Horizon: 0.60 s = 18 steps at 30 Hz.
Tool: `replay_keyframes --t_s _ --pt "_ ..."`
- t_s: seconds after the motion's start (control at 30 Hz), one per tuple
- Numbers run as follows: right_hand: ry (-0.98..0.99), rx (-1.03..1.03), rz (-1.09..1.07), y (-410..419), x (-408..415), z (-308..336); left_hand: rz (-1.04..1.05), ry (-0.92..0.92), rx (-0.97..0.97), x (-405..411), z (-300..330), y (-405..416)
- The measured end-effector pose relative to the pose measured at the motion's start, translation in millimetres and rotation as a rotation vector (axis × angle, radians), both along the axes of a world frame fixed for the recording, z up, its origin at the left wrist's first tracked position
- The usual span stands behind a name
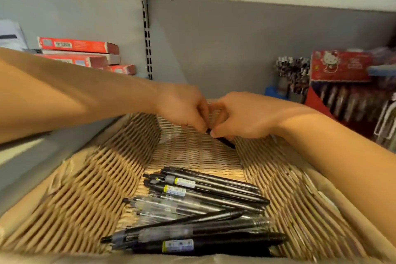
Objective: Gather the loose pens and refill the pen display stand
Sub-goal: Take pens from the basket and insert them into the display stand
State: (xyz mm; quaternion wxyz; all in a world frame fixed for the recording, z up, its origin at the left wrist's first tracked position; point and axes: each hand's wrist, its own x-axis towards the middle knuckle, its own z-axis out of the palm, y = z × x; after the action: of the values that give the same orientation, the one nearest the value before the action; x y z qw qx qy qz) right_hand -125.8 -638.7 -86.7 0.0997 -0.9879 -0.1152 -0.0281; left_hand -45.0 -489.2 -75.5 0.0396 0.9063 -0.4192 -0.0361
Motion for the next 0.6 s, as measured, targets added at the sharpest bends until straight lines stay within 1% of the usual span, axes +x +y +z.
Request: replay_keyframes --t_s 0.07,0.17,0.23,0.27,0.33,0.37,0.43,0.5,0.57,0.6 --pt "-0.074 0.071 -0.026 0.0 1.6 1.6 0.027 0.019 -0.192 -0.3 1.2 -2.6" --pt "-0.165 0.191 -0.068 -2.3 6.1 4.1 0.039 0.187 -0.476 -0.4 2.2 -0.3" --pt "-0.177 0.271 -0.109 -5.2 7.8 4.3 0.017 0.33 -0.578 1.0 3.7 2.9" --pt "-0.162 0.292 -0.13 -6.5 7.3 3.5 0.007 0.406 -0.585 2.5 5.0 3.8" --pt "-0.121 0.314 -0.164 -7.6 5.2 -1.1 0.026 0.496 -0.499 7.7 5.6 6.2" --pt "-0.113 0.344 -0.173 -8.1 3.1 -3.4 0.055 0.49 -0.42 10.8 5.0 7.9" --pt "-0.142 0.389 -0.166 -9.8 -2.9 -5.1 0.074 0.404 -0.195 13.7 2.1 13.1" --pt "-0.161 0.362 -0.139 -11.0 -10.7 -3.8 0.022 0.385 0.024 9.7 -3.6 16.4" --pt "-0.151 0.307 -0.117 -10.7 -16.9 -3.9 -0.056 0.395 0.198 -3.0 -10.2 14.5" --pt "-0.148 0.272 -0.11 -9.8 -18.6 -4.7 -0.099 0.37 0.279 -9.9 -12.7 11.5"
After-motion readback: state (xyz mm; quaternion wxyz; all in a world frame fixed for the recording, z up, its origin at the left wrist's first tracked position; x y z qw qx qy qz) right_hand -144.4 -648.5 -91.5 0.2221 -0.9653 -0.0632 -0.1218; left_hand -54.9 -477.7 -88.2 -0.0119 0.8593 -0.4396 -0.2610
